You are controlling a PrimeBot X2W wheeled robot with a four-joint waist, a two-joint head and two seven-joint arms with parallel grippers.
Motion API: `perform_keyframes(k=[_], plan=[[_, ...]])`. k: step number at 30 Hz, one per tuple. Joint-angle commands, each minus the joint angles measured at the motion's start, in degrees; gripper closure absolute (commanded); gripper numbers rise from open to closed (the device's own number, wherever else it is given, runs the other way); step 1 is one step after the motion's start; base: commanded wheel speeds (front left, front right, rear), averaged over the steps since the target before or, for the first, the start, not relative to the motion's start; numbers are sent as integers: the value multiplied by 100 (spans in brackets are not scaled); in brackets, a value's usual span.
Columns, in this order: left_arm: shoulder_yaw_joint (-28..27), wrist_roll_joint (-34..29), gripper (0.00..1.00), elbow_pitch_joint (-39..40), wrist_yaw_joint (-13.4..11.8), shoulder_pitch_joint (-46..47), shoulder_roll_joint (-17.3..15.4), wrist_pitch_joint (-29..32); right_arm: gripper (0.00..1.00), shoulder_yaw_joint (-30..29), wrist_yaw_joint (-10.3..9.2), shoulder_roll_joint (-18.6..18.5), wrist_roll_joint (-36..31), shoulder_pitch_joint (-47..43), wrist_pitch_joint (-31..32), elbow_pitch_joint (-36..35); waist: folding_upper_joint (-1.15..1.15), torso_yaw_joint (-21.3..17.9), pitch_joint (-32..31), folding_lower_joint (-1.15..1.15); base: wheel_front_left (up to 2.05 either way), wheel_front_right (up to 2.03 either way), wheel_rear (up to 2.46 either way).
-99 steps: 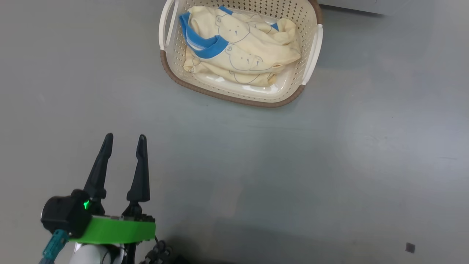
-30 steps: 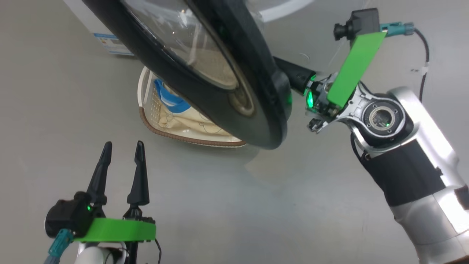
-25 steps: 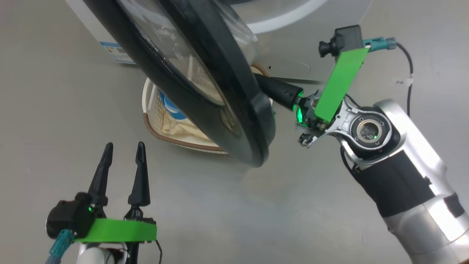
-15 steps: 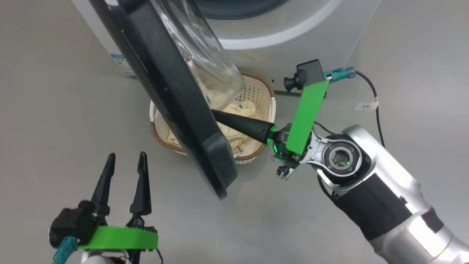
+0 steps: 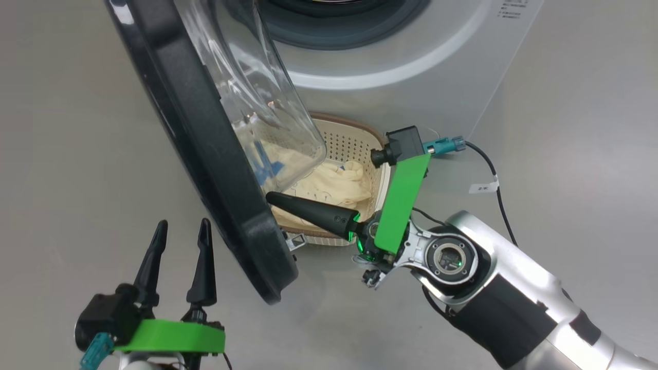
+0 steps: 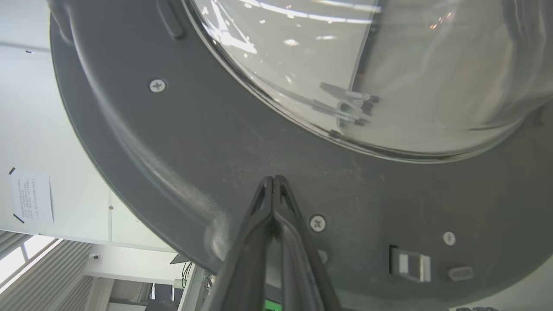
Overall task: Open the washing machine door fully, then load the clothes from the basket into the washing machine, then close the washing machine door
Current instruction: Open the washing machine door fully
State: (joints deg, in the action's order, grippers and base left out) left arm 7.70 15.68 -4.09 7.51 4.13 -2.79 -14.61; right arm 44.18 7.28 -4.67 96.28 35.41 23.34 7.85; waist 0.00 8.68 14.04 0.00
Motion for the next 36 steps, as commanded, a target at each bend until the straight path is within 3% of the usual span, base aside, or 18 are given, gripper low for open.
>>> perform_keyframes(k=[1,11,18,20,22,25,26,27,29,36], plan=[[-175,19,0,143,-2,51,-29,-39,100,38,21,179,47,-48,-97,-242,0,-16,-46,0,0,0,0],[-240,8,0,118,-2,-78,-52,-39,100,110,21,179,-12,-228,-272,-173,0,-172,-319,0,0,0,0],[-277,3,0,127,-2,-134,-80,-39,100,-32,21,6,-869,-240,-812,-290,0,-293,-463,0,0,0,0],[-314,11,0,117,-2,-155,-103,-39,100,26,21,-212,-1277,-227,-1254,-392,0,-333,-514,0,0,0,0],[-363,7,0,110,-2,-200,-136,-39,100,254,21,-653,-1983,-186,-2202,-375,0,-400,-610,0,0,0,0],[-399,-4,0,108,-2,-261,-170,-39,50,525,21,-1101,-2608,-198,-3312,-91,0,-450,-718,0,0,0,0],[-425,-6,0,115,-2,-282,-177,-39,24,631,21,-1235,-2818,-203,-3555,52,0,-472,-745,0,0,0,0],[-452,-9,0,118,-2,-307,-179,-39,5,641,21,-1336,-3005,-224,-3710,212,0,-494,-781,0,0,0,0],[-503,-16,0,127,-2,-360,-183,-39,0,498,21,-1457,-3416,-303,-3818,508,0,-539,-830,0,0,0,0],[-650,-44,0,201,-2,-506,-201,-39,0,-1605,21,-1156,-5744,-1215,-3832,626,0,-729,-881,0,0,0,0]])
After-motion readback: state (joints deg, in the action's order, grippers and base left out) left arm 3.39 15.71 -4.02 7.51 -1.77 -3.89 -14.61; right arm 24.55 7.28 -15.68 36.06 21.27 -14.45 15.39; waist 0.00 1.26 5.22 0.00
